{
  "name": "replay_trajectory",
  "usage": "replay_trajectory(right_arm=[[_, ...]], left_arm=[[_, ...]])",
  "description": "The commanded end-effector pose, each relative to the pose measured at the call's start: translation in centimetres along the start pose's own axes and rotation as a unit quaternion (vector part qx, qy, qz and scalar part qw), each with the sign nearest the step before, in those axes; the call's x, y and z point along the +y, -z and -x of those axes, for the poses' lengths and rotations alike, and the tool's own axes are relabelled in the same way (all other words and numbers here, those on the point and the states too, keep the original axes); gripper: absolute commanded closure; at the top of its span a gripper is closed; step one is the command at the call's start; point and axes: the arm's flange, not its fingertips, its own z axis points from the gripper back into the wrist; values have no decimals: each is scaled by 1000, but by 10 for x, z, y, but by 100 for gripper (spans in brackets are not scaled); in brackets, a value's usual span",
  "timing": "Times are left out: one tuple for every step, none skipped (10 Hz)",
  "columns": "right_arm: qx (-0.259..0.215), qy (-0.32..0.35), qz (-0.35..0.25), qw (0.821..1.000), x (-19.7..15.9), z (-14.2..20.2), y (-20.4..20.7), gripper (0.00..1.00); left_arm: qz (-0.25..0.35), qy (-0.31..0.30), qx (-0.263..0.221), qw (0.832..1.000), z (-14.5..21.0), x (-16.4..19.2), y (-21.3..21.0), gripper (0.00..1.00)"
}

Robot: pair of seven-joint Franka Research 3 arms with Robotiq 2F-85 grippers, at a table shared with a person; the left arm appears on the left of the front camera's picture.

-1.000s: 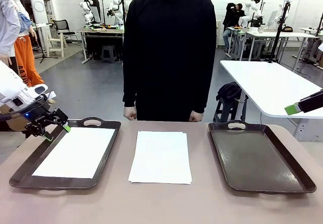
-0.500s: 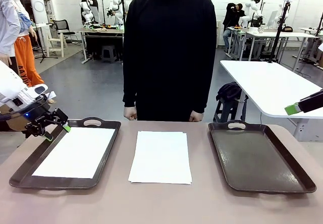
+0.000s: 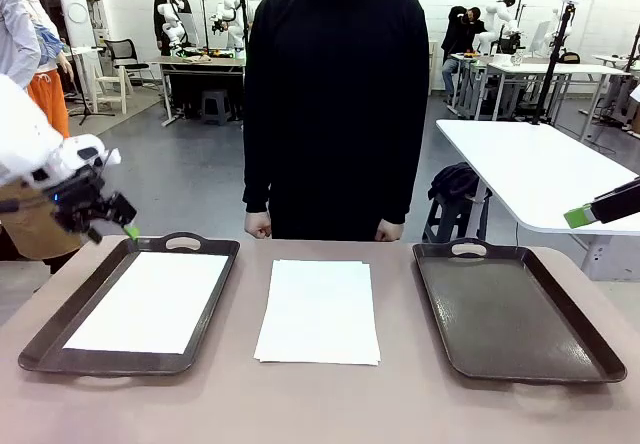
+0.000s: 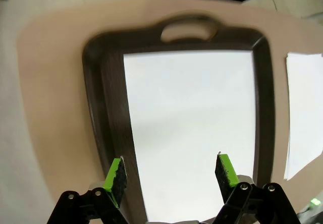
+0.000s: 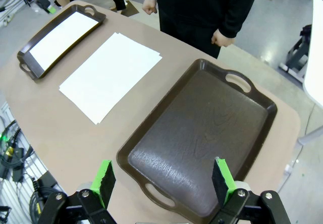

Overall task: Sort the A4 documents.
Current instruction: Receive the A4 Paper.

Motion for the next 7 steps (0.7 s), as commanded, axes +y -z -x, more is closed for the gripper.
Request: replay_trajectory(right_arm=[[1,3,-1,1000,0,0,1,0],[1,3,-1,1000,0,0,1,0],[1,3,-1,1000,0,0,1,0],[1,3,-1,1000,0,0,1,0],[1,3,-1,1000,0,0,1,0],[1,3,-1,1000,0,0,1,0],[1,3,-1,1000,0,0,1,0]], left_arm=[[-2,119,-56,991,-1,-33,-46,8],[31,154,-67,985,7,-42,-61,8],[64,186,-74,978,18,-48,-77,8],[77,227,-102,965,33,-59,-101,8],[70,276,-129,950,49,-69,-126,8],[62,317,-156,934,60,-78,-147,8],[64,351,-172,918,66,-84,-160,8]])
